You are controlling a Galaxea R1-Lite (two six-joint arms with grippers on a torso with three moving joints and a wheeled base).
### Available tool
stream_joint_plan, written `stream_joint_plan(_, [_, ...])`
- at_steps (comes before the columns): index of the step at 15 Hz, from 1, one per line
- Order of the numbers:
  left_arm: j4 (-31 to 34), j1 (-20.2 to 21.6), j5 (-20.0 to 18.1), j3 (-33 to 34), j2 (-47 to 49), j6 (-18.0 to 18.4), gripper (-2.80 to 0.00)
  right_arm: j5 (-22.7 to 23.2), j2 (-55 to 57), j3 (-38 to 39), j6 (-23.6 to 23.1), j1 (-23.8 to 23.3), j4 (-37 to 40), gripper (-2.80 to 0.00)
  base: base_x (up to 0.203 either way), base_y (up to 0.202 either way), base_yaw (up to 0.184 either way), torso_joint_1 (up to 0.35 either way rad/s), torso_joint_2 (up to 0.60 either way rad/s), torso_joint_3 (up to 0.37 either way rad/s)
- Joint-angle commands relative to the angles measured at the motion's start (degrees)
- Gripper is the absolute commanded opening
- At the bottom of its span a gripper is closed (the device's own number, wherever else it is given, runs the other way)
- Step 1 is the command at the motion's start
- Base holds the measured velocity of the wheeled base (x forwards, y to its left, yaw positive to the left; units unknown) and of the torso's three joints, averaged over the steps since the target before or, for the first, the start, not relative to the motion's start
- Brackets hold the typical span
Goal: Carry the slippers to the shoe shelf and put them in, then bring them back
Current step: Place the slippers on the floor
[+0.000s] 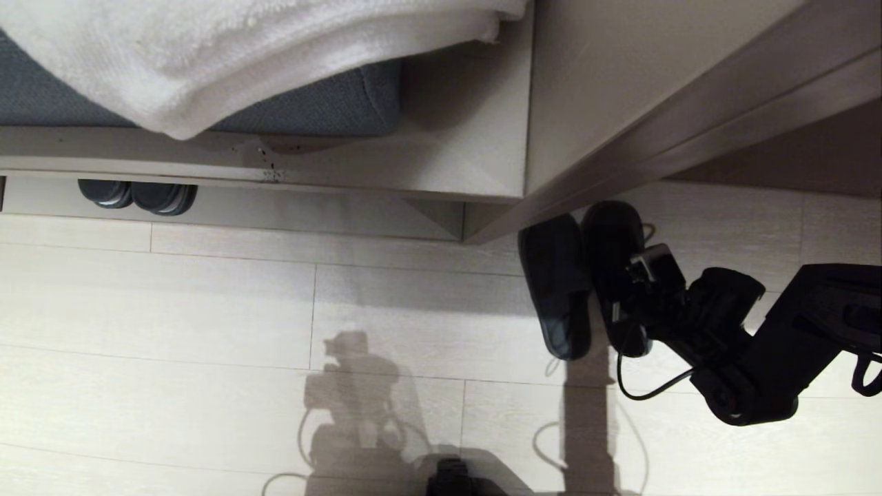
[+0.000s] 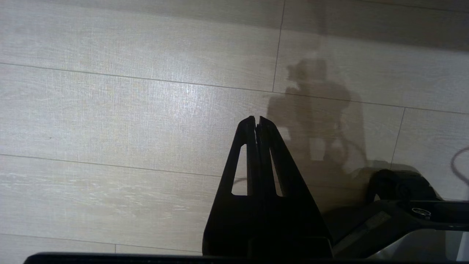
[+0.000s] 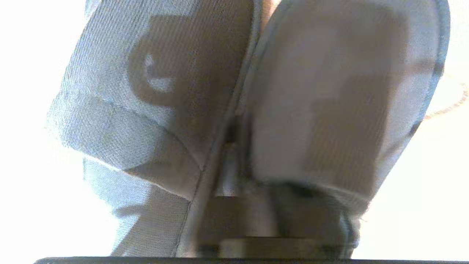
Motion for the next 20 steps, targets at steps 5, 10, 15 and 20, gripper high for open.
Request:
stream_joint_plan(5, [0.0, 0.0, 0.0, 0.0, -0.1, -0.1, -2.80, 0.1, 0.6, -1.2, -0.1, 0.0, -0.5, 0.00, 0.000, 0.000, 0.000, 0.000, 0.00, 0.000])
stream_joint_plan(10, [0.0, 0.0, 0.0, 0.1, -0.1, -0.1, -2.80, 0.0, 0.0, 2.7, -0.3, 0.0, -0.5, 0.00, 0.000, 0.000, 0.000, 0.000, 0.00, 0.000])
stream_joint_plan(15, [0.0, 0.0, 0.0, 0.0, 0.0, -0.1, -2.80, 0.1, -3.2, 7.6, -0.3, 0.4, -0.5, 0.00, 0.000, 0.000, 0.000, 0.000, 0.00, 0.000])
stream_joint_plan(20, [0.0, 0.0, 0.0, 0.0, 0.0, -0.1, -2.80, -0.1, -11.7, 19.5, -0.2, 0.7, -0.5, 0.00, 0.000, 0.000, 0.000, 0.000, 0.00, 0.000])
